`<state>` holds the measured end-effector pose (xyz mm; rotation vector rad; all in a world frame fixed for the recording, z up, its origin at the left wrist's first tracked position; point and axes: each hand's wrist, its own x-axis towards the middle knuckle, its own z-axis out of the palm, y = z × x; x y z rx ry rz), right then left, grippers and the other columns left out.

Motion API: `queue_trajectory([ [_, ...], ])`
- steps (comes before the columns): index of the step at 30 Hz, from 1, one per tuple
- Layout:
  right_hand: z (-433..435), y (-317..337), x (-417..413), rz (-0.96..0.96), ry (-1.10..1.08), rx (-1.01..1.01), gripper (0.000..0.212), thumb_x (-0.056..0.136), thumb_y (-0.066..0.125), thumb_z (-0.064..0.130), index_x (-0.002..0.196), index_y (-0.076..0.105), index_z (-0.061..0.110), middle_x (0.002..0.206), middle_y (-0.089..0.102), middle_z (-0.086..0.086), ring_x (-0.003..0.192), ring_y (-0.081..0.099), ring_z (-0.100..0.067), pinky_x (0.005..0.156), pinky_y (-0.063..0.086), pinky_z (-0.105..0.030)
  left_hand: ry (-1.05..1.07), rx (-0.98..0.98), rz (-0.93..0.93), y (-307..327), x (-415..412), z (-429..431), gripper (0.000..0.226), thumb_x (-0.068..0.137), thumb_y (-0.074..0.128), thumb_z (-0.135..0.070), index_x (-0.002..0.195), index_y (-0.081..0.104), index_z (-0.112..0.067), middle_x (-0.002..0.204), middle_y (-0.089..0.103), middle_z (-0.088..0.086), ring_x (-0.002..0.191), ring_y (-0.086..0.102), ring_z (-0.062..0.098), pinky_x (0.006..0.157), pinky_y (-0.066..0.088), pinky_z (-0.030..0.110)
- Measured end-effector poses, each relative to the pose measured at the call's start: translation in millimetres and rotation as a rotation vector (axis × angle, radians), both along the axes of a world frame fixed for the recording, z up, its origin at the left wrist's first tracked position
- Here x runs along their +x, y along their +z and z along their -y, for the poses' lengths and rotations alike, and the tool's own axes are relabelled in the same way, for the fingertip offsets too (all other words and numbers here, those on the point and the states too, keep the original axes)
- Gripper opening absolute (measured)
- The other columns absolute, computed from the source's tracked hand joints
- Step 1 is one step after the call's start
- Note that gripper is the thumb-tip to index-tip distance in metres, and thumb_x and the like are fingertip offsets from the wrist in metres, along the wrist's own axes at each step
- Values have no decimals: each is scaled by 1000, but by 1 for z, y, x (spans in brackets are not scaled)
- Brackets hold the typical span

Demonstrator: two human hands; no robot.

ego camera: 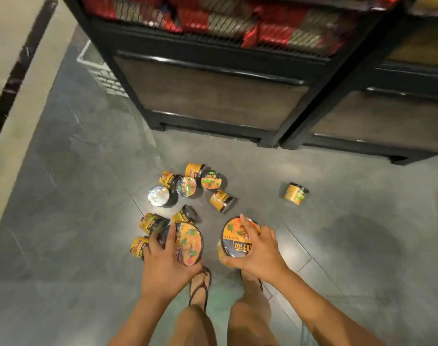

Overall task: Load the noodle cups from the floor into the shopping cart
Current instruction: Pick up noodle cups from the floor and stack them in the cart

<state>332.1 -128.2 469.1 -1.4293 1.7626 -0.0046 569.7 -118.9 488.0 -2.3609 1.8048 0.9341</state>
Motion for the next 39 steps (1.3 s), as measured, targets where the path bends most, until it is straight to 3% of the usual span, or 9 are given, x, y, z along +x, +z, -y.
queue_trajectory([
  [4, -40, 42, -14, -44, -192, 0, 118, 54, 67, 79, 150, 5, 47, 124, 34, -5, 125, 26, -26, 108, 28, -31, -104, 65, 3, 40, -8, -6, 123, 50, 55, -86, 152, 15, -30, 139, 28, 12, 129, 31, 35, 108, 34, 45],
  [8, -85, 83, -27, -3, -419, 34, 117, 56, 70, 74, 149, 4, 49, 122, 31, -3, 129, 22, -25, 110, 28, -34, -326, -39, 34, 74, -24, -11, 118, 51, 56, -87, 149, 24, -31, 124, 35, 8, 120, 38, 33, 101, 41, 43],
  [14, -152, 136, -58, -92, -636, -10, 119, 52, 63, 82, 150, 5, 46, 126, 35, -7, 125, 26, -26, 109, 28, -32, -672, -32, 67, 115, -79, -23, 118, 55, 54, -85, 152, 12, -32, 131, 31, 11, 122, 33, 33, 103, 36, 41],
  [21, -248, 165, -113, -91, -1027, -85, 113, 58, 75, 69, 150, 13, 45, 113, 32, 0, 123, 28, -23, 102, 28, -27, -974, -52, 68, 140, -184, -60, 119, 56, 59, -82, 152, 12, -31, 136, 25, 12, 127, 28, 32, 105, 33, 40],
  [27, -333, 176, -171, -81, -1290, -121, 111, 58, 76, 69, 149, 18, 44, 119, 36, -1, 125, 27, -21, 105, 28, -30, -1213, -81, 47, 161, -296, -105, 116, 58, 59, -79, 152, 10, -31, 132, 30, 7, 119, 32, 26, 99, 36, 35],
  [31, -383, 184, -214, -115, -1380, -105, 111, 57, 75, 71, 149, 18, 45, 111, 33, 3, 123, 29, -23, 104, 30, -31, -1301, -97, -29, 170, -373, -147, 118, 54, 62, -77, 151, 12, -32, 136, 29, 10, 121, 33, 29, 102, 36, 37],
  [39, -465, 203, -289, -221, -1529, -107, 112, 58, 73, 74, 150, 17, 44, 120, 39, -7, 122, 34, -29, 105, 32, -36, -1486, -127, -145, 190, -485, -229, 118, 58, 59, -80, 151, 7, -31, 130, 30, 9, 123, 29, 26, 104, 32, 36],
])
